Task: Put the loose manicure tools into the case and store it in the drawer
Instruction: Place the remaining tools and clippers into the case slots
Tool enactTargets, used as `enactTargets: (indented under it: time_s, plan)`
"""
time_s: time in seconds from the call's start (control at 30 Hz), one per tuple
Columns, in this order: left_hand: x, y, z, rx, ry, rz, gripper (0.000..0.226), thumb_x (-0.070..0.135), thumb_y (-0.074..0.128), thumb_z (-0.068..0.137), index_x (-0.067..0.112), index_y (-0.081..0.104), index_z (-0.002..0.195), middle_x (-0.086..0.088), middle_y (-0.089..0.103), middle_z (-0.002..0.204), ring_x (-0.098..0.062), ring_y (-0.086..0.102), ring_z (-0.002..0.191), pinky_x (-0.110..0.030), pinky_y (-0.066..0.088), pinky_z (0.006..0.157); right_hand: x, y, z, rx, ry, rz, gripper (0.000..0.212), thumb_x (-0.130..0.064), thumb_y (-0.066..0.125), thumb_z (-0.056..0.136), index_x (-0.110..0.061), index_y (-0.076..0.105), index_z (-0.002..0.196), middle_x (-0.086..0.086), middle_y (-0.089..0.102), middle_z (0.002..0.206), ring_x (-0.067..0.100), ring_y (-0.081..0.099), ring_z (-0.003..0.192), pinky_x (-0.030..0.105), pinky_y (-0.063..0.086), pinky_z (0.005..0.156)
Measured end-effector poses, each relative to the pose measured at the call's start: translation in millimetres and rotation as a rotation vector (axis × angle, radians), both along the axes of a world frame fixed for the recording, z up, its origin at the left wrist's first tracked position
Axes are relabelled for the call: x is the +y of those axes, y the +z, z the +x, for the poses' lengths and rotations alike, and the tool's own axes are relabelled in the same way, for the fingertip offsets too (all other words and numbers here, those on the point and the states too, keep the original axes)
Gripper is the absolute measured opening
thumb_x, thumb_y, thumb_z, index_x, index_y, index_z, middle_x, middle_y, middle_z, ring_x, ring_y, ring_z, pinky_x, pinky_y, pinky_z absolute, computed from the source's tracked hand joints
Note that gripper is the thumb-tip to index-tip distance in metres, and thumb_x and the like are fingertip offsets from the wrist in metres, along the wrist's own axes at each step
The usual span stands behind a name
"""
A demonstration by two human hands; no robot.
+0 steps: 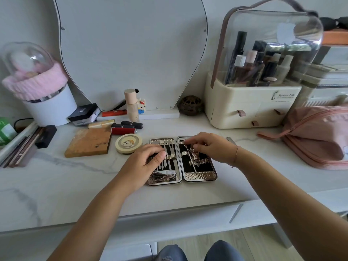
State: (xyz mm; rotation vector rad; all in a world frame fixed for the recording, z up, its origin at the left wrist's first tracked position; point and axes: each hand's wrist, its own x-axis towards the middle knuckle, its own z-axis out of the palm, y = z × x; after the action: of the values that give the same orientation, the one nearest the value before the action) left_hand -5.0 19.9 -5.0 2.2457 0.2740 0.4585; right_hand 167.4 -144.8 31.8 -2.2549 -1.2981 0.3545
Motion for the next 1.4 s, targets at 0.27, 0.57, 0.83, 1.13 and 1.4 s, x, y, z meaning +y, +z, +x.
enactTargets:
  time_s: [0.27, 0.57, 0.83, 1.13, 1.4]
  plan:
    - [2, -2, 1, 0.004, 0.004, -0.003, 0.046, 0.055, 0.041, 0.084, 0.028, 0.060, 0.117, 0.014, 0.055, 0.121, 0.002, 0.045, 0.118, -0.018, 0.033, 0.100, 20, 12, 3, -0.005, 0.006, -0.122, 0.033, -0.011, 0.039, 0.095, -0.017, 0.066, 0.114, -0.004, 0.051, 0.070, 0.007, 0.041, 0.055, 0.009, 0.034, 0.048]
    - [2, -2, 2, 0.009, 0.003, -0.008, 0.048, 0.055, 0.041, 0.084, 0.026, 0.060, 0.118, 0.013, 0.055, 0.120, 0.001, 0.046, 0.117, -0.018, 0.033, 0.099, 23, 20, 15, -0.105, 0.130, -0.230, 0.022, -0.023, 0.056, 0.091, -0.026, 0.069, 0.109, 0.012, 0.058, 0.085, 0.022, 0.053, 0.074, 0.034, 0.045, 0.080]
    - [2, -1, 2, 0.000, -0.005, -0.004, 0.047, 0.054, 0.042, 0.084, 0.025, 0.061, 0.116, 0.014, 0.056, 0.117, 0.003, 0.047, 0.114, -0.010, 0.032, 0.094, 30, 14, 28, -0.010, 0.138, -0.134, 0.017, -0.028, 0.067, 0.084, -0.033, 0.073, 0.098, 0.010, 0.042, 0.077, 0.018, 0.037, 0.065, 0.027, 0.033, 0.064]
    - [1, 1, 1, 0.007, 0.001, 0.003, 0.048, 0.054, 0.041, 0.084, 0.025, 0.060, 0.117, 0.014, 0.056, 0.119, 0.004, 0.045, 0.114, -0.005, 0.029, 0.091, 36, 24, 21, -0.025, 0.123, -0.202, 0.019, -0.033, 0.068, 0.082, -0.024, 0.071, 0.098, -0.009, 0.036, 0.059, 0.008, 0.033, 0.054, 0.022, 0.028, 0.054]
    - [2, -1, 0, 0.012, 0.001, -0.002, 0.048, 0.056, 0.040, 0.083, 0.028, 0.060, 0.117, 0.015, 0.055, 0.120, 0.003, 0.045, 0.116, -0.009, 0.030, 0.093, 36, 23, 6, -0.110, 0.053, -0.170, 0.012, -0.020, 0.064, 0.082, -0.020, 0.070, 0.092, -0.014, 0.042, 0.060, 0.003, 0.039, 0.054, 0.017, 0.029, 0.051]
